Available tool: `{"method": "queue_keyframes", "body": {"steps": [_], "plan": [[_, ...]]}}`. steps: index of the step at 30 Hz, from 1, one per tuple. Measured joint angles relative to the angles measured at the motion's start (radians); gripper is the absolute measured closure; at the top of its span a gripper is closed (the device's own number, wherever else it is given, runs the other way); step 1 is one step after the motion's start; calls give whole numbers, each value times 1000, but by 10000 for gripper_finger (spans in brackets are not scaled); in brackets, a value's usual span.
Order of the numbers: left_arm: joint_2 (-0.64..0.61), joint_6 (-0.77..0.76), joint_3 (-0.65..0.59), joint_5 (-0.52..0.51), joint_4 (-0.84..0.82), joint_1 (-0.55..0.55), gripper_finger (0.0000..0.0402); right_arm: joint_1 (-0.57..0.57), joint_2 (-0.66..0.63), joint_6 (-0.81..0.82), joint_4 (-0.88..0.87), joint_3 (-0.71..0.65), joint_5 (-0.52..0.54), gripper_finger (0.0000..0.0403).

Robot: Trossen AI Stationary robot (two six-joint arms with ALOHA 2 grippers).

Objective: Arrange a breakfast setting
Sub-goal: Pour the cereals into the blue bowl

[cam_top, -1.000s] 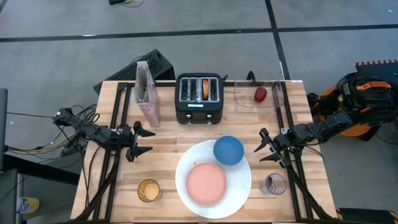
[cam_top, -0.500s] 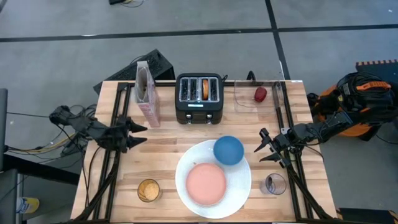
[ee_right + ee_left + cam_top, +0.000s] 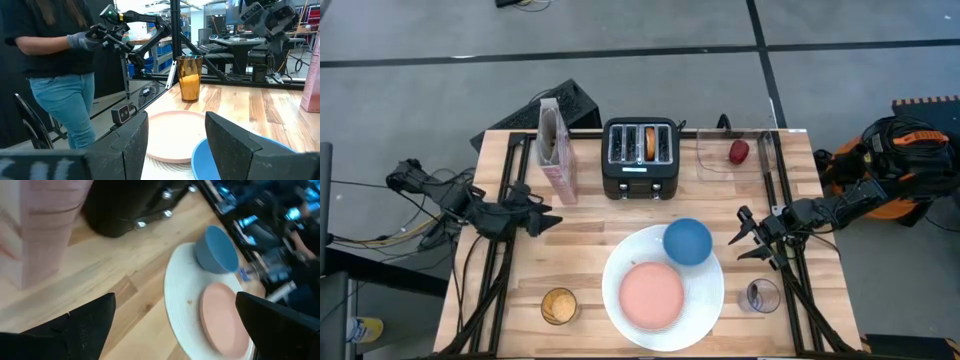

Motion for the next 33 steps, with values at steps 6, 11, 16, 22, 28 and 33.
{"method": "queue_keyframes", "body": {"steps": [6, 11, 16, 22, 28, 33], "plan": [[87, -175, 0, -51, -35, 0, 2, 0, 0, 0, 0, 0, 0, 186], [165, -232, 0, -124, -68, 0, 2, 0, 0, 0, 0, 0, 0, 186], [233, -249, 0, -252, -78, 6, 2, 0, 0, 0, 0, 0, 0, 186], [333, -283, 1, -270, -70, 64, 2, 0, 0, 0, 0, 0, 0, 186], [462, -296, 1, -315, -30, 143, 3, 0, 0, 0, 0, 0, 0, 186], [566, -267, 1, -333, 54, 215, 3, 0, 0, 0, 0, 0, 0, 186]]}}
